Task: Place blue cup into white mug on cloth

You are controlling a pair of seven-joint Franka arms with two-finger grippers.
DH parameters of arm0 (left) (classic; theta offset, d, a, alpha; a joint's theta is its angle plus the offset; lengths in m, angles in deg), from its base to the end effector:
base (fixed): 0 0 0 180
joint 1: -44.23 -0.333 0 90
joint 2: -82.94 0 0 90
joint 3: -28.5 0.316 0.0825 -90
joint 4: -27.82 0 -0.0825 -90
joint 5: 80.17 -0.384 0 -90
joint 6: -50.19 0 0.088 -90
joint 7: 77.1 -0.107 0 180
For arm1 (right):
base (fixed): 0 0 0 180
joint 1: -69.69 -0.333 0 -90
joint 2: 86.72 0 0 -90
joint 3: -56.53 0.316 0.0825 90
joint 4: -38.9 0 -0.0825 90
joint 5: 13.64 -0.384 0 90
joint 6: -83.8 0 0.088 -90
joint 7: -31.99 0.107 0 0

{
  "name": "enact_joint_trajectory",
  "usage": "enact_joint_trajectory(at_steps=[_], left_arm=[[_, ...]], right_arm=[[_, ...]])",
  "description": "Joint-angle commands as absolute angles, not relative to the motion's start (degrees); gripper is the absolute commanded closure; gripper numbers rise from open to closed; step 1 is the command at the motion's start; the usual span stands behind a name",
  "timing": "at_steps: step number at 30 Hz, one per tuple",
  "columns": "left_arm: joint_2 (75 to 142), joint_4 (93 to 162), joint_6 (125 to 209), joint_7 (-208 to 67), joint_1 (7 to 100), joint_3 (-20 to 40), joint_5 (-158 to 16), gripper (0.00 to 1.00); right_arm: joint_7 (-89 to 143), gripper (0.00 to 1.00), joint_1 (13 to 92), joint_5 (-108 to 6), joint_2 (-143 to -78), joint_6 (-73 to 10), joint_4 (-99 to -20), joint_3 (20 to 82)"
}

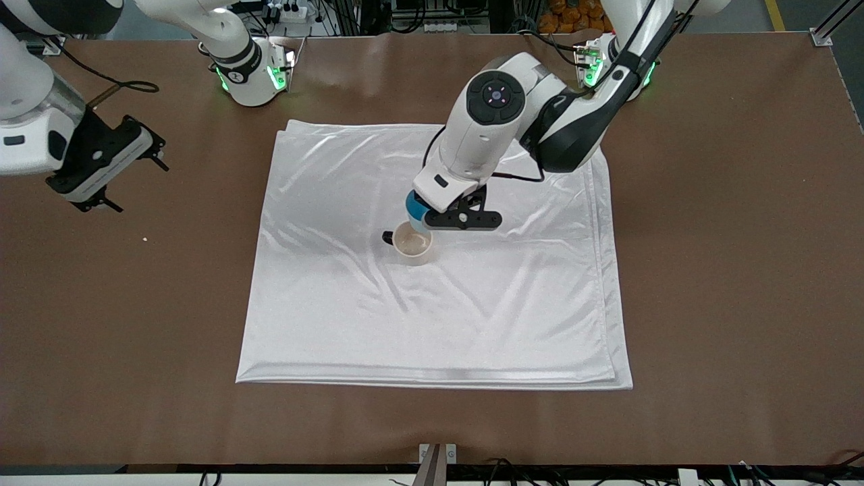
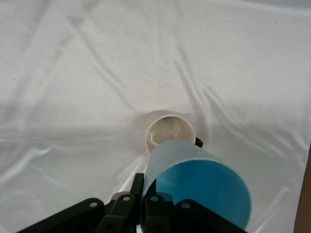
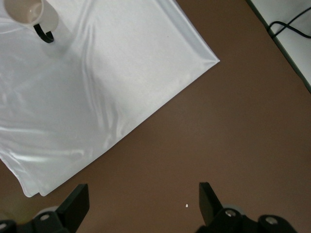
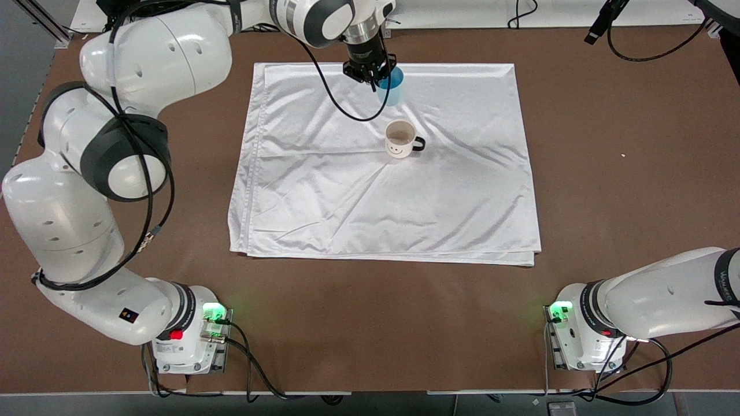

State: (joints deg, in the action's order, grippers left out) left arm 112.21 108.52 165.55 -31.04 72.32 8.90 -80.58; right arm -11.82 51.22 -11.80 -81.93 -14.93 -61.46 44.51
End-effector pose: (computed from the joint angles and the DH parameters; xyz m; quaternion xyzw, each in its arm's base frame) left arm 0.5118 -0.4937 0.4329 0.9951 0.0098 -0.0149 0.0976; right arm 0.5377 0.0536 0.5966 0.9041 0.4264 0.0230 0.0154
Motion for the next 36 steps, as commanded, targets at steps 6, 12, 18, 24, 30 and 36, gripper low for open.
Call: enact_joint_trajectory(at_steps=[6,12,18,24,30,36], left_arm=[[115.8,108.2,167.0,-30.1,76.3,9.5,-82.2,1.00],[118.8,107.9,167.8,-30.2,76.4,9.6,-83.0,1.00],[120.2,107.8,169.4,-30.7,76.1,9.6,-83.0,1.00],[120.9,107.9,170.8,-30.5,76.5,10.6,-83.2,1.00],[122.0,107.9,171.9,-30.6,76.6,10.9,-87.6,1.00],[123.0,107.8,173.6,-30.7,77.1,10.9,-88.3,1.00]], right_arm=[[-7.9,0.00,67.5,-10.7,-82.5,-13.9,-58.7,57.1],[-7.7,0.00,75.7,-11.1,-83.6,-10.5,-55.8,62.3],[-3.3,0.00,77.6,-11.0,-84.5,-7.5,-53.7,64.4],[3.0,0.00,77.3,-10.9,-84.6,-6.6,-53.2,64.3],[9.6,0.01,77.1,-11.0,-84.6,-6.6,-53.2,64.6],[11.7,0.03,76.3,-8.2,-85.2,-7.3,-52.7,64.8]])
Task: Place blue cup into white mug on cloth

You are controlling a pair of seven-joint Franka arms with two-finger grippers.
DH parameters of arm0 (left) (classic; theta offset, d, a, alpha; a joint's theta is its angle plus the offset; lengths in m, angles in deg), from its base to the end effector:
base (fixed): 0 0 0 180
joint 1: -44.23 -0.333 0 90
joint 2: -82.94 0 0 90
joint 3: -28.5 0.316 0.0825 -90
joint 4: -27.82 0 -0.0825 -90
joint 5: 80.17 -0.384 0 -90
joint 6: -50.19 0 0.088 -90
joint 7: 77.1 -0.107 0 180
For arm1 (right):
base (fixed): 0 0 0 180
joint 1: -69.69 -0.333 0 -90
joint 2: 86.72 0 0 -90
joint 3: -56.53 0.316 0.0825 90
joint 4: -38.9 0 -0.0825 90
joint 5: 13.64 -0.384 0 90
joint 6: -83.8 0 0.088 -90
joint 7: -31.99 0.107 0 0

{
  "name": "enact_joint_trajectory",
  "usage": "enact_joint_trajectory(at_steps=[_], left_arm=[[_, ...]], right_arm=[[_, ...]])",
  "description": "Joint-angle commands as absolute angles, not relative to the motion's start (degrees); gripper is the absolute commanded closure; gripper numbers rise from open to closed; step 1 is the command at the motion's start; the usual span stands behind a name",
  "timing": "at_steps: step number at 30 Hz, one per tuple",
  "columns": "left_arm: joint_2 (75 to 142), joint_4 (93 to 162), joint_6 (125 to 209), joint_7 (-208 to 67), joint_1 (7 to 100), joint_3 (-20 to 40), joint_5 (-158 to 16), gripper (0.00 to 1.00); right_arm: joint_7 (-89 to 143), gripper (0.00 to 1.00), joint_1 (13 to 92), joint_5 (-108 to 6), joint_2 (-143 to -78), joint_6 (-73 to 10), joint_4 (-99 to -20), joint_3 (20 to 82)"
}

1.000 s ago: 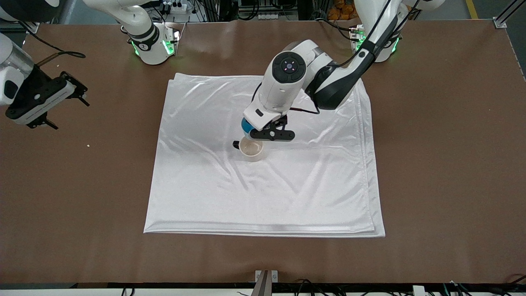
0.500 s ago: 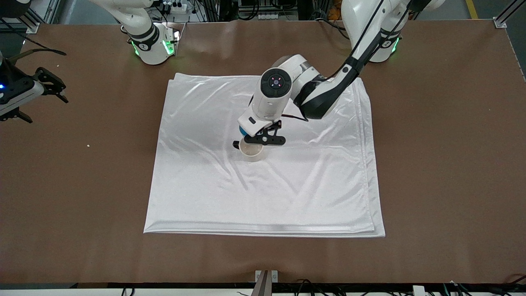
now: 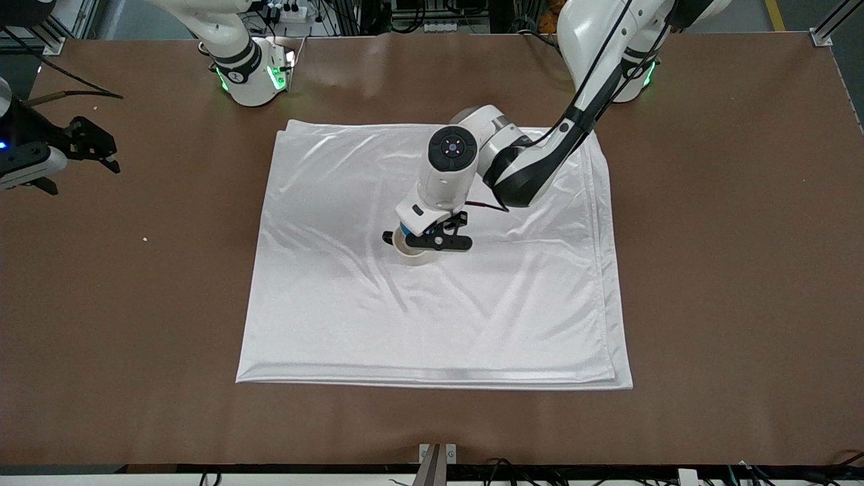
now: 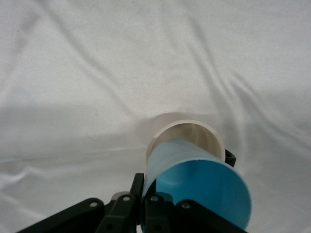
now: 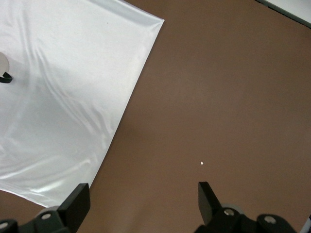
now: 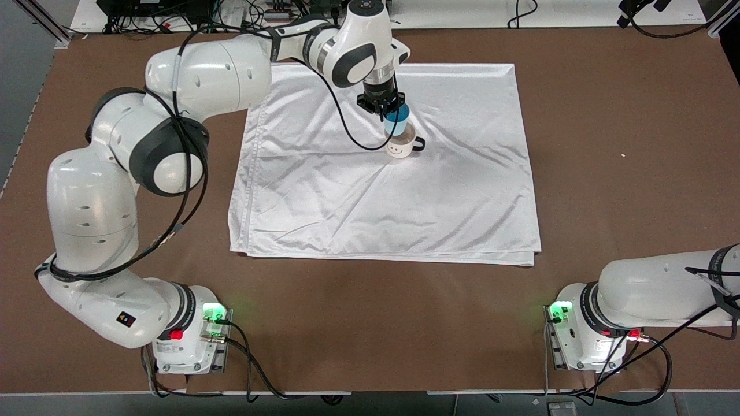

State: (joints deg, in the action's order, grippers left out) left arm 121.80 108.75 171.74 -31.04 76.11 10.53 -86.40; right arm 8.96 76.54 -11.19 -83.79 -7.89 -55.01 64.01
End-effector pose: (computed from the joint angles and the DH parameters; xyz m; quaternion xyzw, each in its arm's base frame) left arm 0.5075 -0.5228 0.3211 0.9980 -0.0243 -0.0154 0.0564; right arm 0.5410 0.0033 0.6227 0.9784 0.2054 0.0011 0.0254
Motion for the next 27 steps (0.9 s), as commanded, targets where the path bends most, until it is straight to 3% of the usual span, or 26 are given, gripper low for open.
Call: enact_joint_trajectory(at_steps=[1,13,14,15,17,27], left_arm=[[123.3,107.8,173.8,-30.6,77.1,10.9,-88.3,1.00],[124.2,107.8,176.6,-30.2,77.9,11.1,-88.3,1.00],[124.3,107.7,176.7,-30.2,77.9,11.1,-88.3,0.91],[124.3,107.7,176.8,-30.5,77.9,11.1,-88.3,0.72],[124.3,107.7,176.9,-31.0,78.1,11.1,-88.5,0.00],[122.2,107.6,177.1,-30.5,77.6,11.3,-88.7,0.00]], right_arm=[[12.1,0.02,76.1,-7.9,-85.2,-7.2,-52.6,64.8],[20.5,0.00,75.2,-8.9,-85.3,-6.7,-52.9,64.7],[21.6,0.00,75.4,-9.6,-85.3,-6.8,-52.9,64.7],[22.7,0.00,75.6,-10.2,-85.3,-6.8,-52.9,64.6],[24.3,0.00,75.7,-11.2,-85.4,-6.8,-52.9,64.5],[30.2,0.00,75.7,-11.8,-85.6,-6.6,-52.9,64.4]])
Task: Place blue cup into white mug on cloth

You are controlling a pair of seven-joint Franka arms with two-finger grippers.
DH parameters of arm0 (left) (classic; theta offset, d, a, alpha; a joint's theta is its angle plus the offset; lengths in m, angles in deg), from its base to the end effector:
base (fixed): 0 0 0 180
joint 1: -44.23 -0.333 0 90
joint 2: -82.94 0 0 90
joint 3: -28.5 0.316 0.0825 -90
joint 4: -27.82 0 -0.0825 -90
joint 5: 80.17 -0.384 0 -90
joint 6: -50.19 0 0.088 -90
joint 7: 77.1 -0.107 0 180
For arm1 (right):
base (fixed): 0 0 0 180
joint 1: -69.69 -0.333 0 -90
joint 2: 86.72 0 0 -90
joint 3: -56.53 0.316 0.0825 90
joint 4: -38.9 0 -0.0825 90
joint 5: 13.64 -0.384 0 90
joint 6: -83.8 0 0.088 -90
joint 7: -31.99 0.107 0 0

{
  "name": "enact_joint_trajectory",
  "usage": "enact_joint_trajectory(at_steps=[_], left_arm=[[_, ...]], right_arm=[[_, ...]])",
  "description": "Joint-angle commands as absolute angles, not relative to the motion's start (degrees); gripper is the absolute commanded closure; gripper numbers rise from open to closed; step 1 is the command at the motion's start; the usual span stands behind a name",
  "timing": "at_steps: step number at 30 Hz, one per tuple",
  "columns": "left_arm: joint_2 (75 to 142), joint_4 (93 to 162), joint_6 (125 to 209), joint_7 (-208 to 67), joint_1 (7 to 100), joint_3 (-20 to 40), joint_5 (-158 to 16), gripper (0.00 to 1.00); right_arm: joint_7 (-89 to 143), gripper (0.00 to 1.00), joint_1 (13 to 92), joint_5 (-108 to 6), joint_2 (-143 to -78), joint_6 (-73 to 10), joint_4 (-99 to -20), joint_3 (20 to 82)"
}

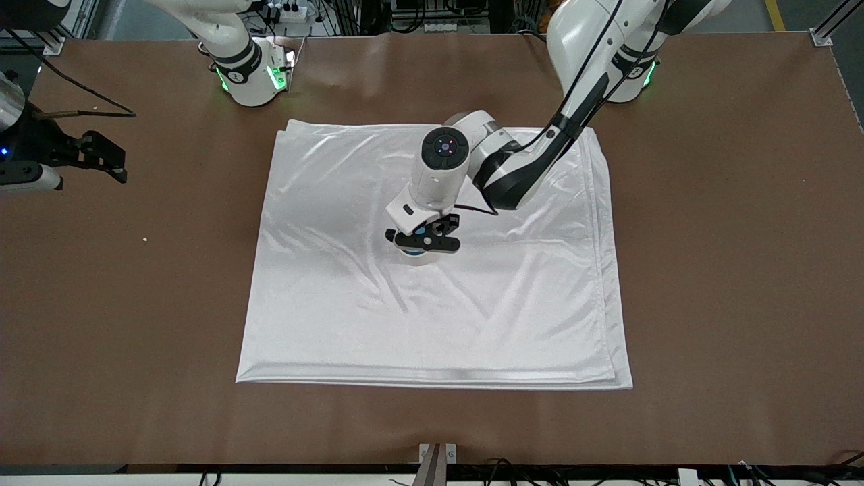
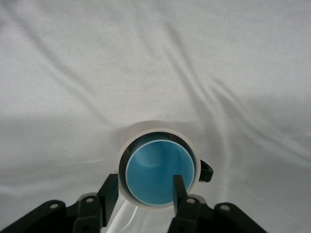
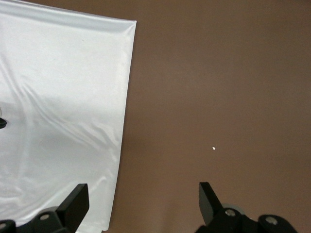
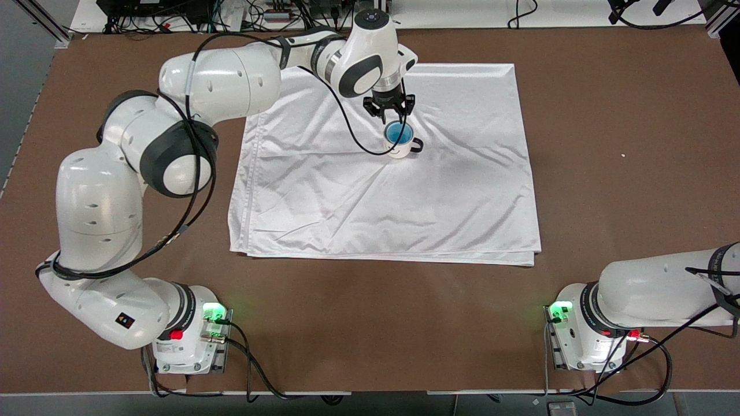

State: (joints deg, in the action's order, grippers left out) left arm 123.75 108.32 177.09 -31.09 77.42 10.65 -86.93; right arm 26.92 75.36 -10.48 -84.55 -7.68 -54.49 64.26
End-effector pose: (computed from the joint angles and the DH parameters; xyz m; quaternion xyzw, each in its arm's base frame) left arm 0.5042 -0.5400 0.3091 0.9961 -0.0338 0.0067 0.0816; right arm 0.5445 0.0152 0.6196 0.9976 0.0628 0.0013 0.0302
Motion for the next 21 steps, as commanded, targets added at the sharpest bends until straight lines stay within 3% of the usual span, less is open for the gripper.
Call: enact_joint_trajectory(at_steps=[1,11,21], left_arm=[[121.4,107.7,177.1,-30.3,77.5,11.3,-88.7,0.00],[111.4,107.8,175.5,-30.7,72.1,13.8,-88.9,0.00],[103.5,107.8,164.4,-32.4,63.0,14.1,-89.0,0.00]], right_arm=[[30.9,0.00,75.6,-11.8,-85.7,-6.6,-52.9,64.4],[34.0,0.00,75.6,-12.1,-85.7,-6.3,-52.9,64.4],[35.9,0.00,75.8,-13.3,-85.7,-7.0,-52.8,64.3]])
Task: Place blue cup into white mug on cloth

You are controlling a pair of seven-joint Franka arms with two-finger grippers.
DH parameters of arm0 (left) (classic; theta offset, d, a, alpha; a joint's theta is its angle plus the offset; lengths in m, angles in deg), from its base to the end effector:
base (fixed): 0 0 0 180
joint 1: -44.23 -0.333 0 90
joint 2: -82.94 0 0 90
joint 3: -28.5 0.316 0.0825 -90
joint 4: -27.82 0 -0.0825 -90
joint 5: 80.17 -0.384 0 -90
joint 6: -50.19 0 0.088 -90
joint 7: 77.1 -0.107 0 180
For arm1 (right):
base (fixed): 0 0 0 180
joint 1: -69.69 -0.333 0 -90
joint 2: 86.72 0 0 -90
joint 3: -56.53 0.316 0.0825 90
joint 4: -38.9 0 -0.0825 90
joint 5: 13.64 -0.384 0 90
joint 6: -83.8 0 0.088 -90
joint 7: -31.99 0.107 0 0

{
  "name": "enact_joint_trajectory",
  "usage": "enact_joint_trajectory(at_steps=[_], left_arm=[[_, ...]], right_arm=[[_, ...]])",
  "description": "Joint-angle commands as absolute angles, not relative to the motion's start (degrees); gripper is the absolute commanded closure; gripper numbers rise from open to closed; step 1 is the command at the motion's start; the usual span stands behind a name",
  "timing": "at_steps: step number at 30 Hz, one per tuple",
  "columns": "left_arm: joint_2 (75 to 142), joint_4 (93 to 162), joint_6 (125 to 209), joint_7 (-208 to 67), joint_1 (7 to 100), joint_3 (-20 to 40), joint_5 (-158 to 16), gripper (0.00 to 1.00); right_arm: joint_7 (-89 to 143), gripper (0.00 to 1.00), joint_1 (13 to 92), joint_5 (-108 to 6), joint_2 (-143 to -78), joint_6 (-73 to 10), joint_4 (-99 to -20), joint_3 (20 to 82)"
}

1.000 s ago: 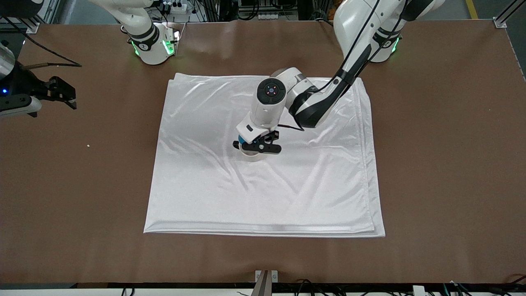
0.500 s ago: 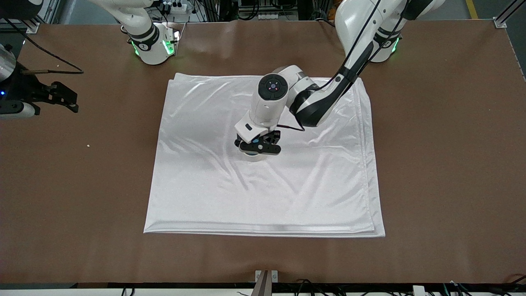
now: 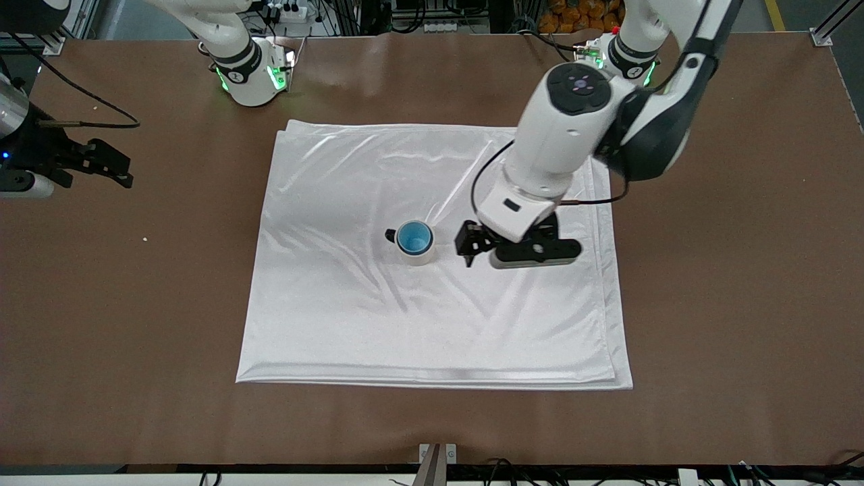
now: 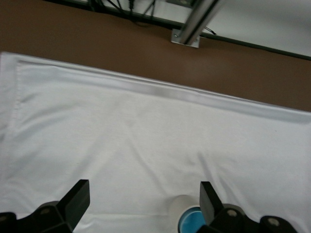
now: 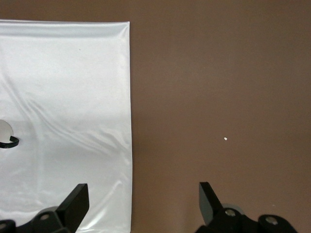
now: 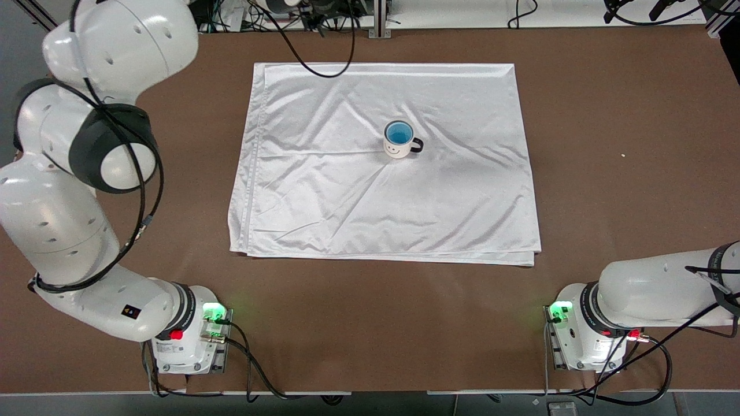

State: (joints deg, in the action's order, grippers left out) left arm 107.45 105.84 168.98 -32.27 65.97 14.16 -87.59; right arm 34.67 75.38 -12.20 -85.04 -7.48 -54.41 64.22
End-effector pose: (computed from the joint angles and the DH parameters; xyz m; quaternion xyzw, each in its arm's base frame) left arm 0.5983 -0.3856 0.5126 0.9864 0.0713 0.1199 0.0872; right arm 0.5465 0.0175 0.6152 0.9999 -0.0056 -0.0026 0.0146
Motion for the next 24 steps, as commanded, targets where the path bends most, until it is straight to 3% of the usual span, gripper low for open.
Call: enact_joint_trajectory(at_steps=[1,24], left_arm=[[102.8,107.8,163.2,-32.5,61.9,14.1,-89.1,0.00],[96.9,108.9,151.7,-46.4,51.0,15.1,-88.8,0.00]], right_arm=[[35.9,0.00,75.7,-13.3,-85.7,-7.0,-52.8,64.3],[38.8,0.00,75.1,-14.2,-86.1,-8.0,-52.9,64.3]])
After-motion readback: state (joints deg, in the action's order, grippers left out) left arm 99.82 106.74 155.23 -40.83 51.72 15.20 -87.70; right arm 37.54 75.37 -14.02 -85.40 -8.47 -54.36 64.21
